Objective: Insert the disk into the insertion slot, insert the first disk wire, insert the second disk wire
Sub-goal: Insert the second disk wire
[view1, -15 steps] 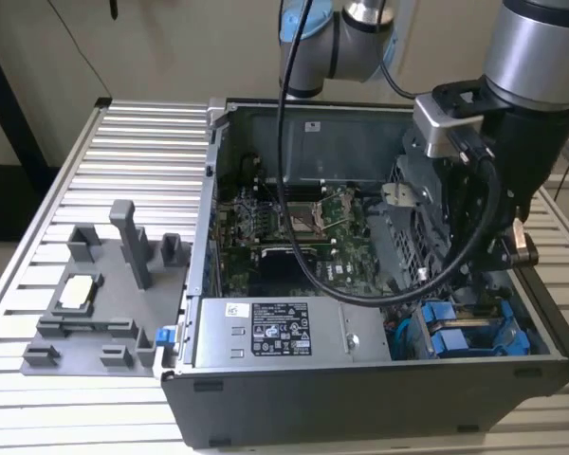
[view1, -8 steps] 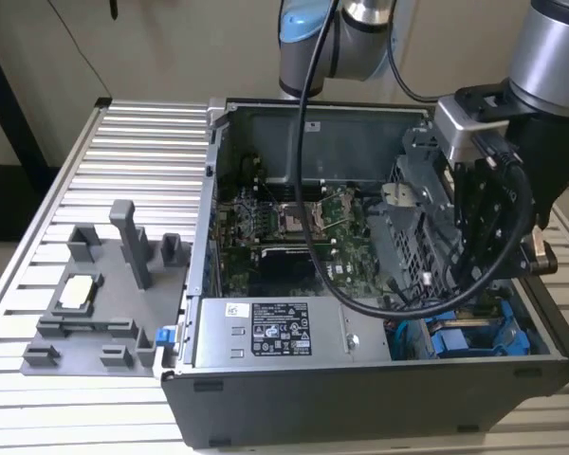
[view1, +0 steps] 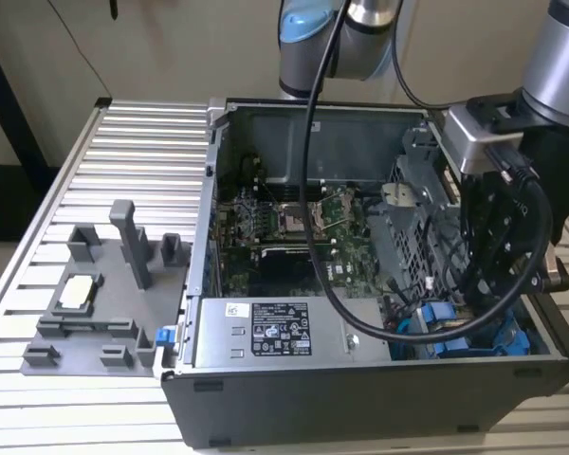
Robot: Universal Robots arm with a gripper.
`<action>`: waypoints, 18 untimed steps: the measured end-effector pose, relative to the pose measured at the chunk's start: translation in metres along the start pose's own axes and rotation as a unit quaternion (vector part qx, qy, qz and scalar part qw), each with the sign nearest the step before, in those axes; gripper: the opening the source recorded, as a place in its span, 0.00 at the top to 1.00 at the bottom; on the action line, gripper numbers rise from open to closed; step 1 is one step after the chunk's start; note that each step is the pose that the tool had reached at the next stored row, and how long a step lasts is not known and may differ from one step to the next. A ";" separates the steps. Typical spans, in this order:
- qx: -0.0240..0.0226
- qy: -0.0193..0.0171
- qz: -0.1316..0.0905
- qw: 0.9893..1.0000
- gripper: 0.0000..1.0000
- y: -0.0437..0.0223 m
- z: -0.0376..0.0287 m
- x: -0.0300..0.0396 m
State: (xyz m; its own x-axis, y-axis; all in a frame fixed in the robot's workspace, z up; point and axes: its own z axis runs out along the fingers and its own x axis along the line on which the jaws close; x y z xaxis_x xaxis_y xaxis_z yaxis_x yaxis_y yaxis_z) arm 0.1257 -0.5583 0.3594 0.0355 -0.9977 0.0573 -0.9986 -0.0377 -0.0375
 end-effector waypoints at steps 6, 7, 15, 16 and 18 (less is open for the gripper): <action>0.000 -0.022 0.007 1.000 0.84 -0.0001 0.0007 0.0016; 0.000 -0.026 0.008 1.000 0.84 -0.0001 0.0008 0.0020; -0.004 -0.031 0.009 0.999 0.84 -0.0042 0.0021 0.0128; -0.005 -0.032 0.009 0.999 0.84 -0.0052 0.0024 0.0134; -0.005 -0.043 0.010 0.999 0.84 -0.0055 0.0033 0.0140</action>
State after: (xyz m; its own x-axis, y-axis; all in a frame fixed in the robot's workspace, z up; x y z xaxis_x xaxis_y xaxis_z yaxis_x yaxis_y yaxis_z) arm 0.1318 -0.5723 0.3572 0.0187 -0.9994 -0.0284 -0.9994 -0.0179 -0.0280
